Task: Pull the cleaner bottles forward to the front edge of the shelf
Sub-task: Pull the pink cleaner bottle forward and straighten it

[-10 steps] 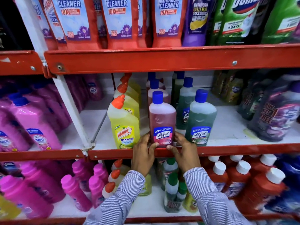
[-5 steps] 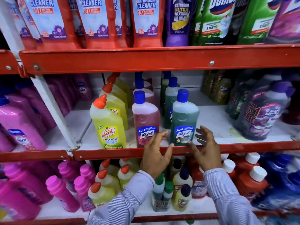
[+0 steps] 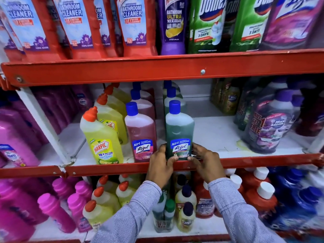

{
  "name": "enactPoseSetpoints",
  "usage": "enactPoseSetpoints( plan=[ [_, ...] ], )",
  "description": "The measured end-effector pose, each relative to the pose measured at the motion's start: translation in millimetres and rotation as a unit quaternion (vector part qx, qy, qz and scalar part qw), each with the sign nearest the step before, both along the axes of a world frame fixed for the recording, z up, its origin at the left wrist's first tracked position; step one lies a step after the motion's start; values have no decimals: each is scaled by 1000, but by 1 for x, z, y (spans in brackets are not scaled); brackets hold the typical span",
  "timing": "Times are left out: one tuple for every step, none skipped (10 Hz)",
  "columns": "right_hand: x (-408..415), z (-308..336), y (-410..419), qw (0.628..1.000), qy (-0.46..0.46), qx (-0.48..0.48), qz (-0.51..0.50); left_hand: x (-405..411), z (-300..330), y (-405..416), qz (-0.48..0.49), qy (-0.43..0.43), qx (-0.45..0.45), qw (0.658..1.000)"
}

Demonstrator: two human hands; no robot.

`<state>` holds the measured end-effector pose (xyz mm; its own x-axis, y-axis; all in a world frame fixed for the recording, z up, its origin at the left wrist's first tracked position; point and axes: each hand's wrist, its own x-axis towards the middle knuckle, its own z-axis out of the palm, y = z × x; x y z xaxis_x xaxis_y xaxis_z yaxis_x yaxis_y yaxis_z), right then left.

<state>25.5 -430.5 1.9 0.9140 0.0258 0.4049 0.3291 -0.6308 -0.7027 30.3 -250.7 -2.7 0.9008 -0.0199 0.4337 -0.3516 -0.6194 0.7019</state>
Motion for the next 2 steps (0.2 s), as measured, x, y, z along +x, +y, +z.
enactPoseSetpoints(
  plan=[
    [4, -2, -1, 1000, -3, 21, 23, 1, -3, 1, 6, 6, 0, 1000],
    [3, -5, -1, 999, -2, 36, 14, 1, 0, 1, 11, 19, -1, 1000]
  ],
)
